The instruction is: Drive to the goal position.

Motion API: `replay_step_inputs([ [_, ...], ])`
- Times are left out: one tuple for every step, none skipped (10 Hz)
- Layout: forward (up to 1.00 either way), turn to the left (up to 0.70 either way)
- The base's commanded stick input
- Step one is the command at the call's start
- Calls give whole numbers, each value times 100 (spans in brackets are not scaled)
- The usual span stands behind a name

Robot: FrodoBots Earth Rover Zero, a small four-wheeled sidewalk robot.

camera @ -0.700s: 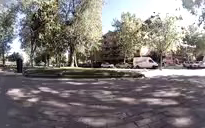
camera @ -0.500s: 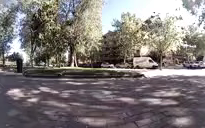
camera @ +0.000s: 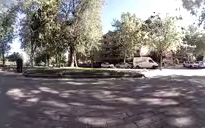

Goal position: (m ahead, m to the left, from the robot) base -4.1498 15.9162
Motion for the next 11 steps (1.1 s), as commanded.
replay_step_inputs([
  [0, 70],
  [0, 70],
  [0, 70],
  [0, 70],
  [0, 35],
  [0, 0],
  [0, 0],
  [0, 0],
  [0, 0],
  [0, 0],
  [0, 0],
])
